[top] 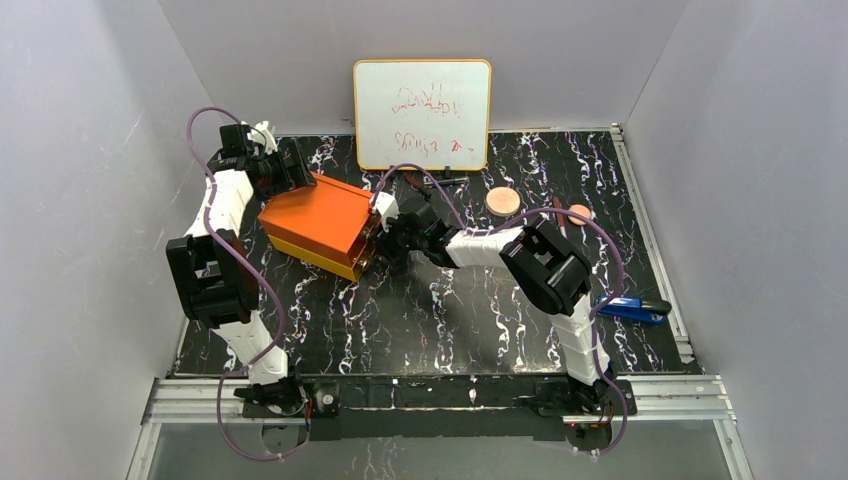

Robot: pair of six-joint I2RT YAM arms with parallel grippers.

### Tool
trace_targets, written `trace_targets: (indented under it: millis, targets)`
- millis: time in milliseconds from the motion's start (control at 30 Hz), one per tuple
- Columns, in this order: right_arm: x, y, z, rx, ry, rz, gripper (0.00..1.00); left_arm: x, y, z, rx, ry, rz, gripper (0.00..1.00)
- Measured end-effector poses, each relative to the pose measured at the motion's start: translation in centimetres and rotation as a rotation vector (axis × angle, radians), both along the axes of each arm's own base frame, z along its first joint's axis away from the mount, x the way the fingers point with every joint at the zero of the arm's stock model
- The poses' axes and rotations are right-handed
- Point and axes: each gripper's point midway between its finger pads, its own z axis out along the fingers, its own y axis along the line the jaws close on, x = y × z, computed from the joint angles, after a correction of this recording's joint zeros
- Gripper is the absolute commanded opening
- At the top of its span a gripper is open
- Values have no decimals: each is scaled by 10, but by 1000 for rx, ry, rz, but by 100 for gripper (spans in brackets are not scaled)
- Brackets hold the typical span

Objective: Organize the makeup
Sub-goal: Open the drawer in the storage box.

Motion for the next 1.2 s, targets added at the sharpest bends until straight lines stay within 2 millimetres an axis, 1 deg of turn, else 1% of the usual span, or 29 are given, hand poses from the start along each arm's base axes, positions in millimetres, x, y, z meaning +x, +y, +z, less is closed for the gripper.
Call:
trace_targets:
  millis: [333, 433, 633, 667, 700, 767, 800, 933, 1200]
  targets:
    - [1, -1, 1, -26, -17, 22, 49, -1, 0, 0, 10, 3, -1, 96]
    - [2, -1, 2, -38, -14, 24, 44, -1, 0, 0, 10, 3, -1, 96]
    - [6, -4, 4, -60, -20, 27, 20, -1, 0, 0, 11, 3, -3, 96]
    - [5, -4, 4, -63, -19, 29, 21, -1, 0, 0, 11, 3, -3, 96]
    - [5, -4, 4, -64, -21, 30, 24, -1, 0, 0, 12, 3, -3, 96]
    - [5, -4, 4, -64, -21, 30, 37, -1, 0, 0, 12, 3, -3, 96]
    - [6, -4, 4, -64, -23, 30, 40, -1, 0, 0, 12, 3, -3, 96]
    - [6, -3, 6, -60, -25, 29, 42, -1, 0, 0, 13, 3, -3, 96]
    - [7, -3, 9, -54, -30, 29, 42, -2, 0, 0, 14, 4, -5, 96]
